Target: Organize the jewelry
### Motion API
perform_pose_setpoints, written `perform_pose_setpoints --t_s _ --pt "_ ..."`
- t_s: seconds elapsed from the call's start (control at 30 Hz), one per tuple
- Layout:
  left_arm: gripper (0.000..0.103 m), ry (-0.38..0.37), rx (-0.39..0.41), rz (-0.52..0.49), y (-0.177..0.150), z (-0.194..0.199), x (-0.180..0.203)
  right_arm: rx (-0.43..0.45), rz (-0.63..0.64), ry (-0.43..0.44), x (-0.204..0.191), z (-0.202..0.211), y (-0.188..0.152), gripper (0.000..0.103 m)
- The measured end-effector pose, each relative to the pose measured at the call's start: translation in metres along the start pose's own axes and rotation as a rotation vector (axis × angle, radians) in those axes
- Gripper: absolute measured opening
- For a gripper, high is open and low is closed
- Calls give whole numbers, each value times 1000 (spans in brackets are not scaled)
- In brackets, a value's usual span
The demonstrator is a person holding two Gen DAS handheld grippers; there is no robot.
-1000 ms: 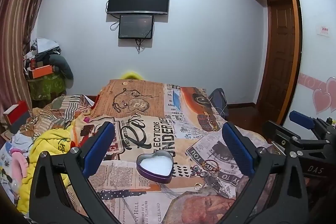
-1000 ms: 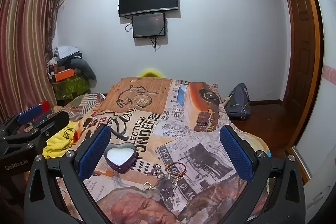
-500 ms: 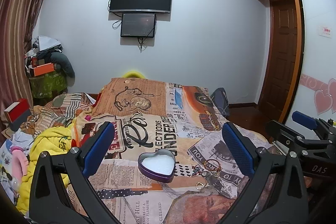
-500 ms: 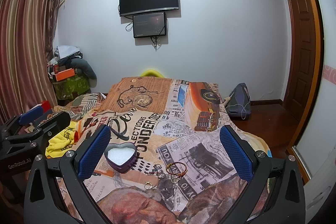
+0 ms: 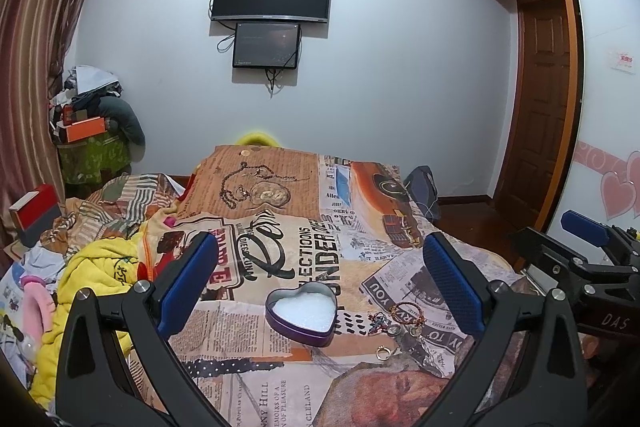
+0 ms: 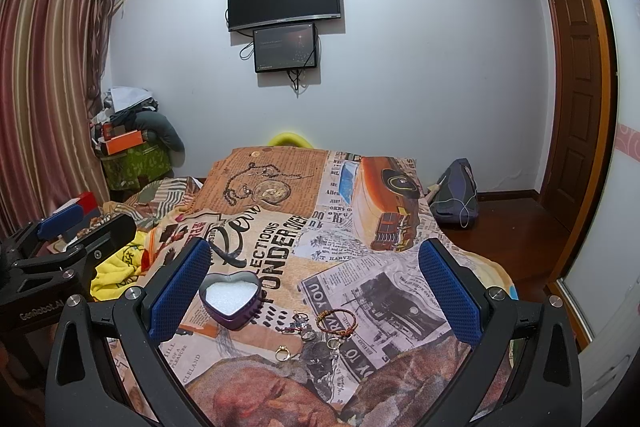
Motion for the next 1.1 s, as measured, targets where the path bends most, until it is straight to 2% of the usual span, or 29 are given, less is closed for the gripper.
perform_pose_setpoints --t_s 1.1 --pt "103 15 -7 -15 -3 -2 -3 0 -1 2 0 1 1 103"
Point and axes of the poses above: each gripper's, at about its wrist camera, not at the fingertips, and z roughly against the way its jaws point, x to its right, y to its top, the point moved 10 cm from there along -z, roughly the way its jaws point, and after that the axes turned 13 degrees about x, right-handed, at the moved point
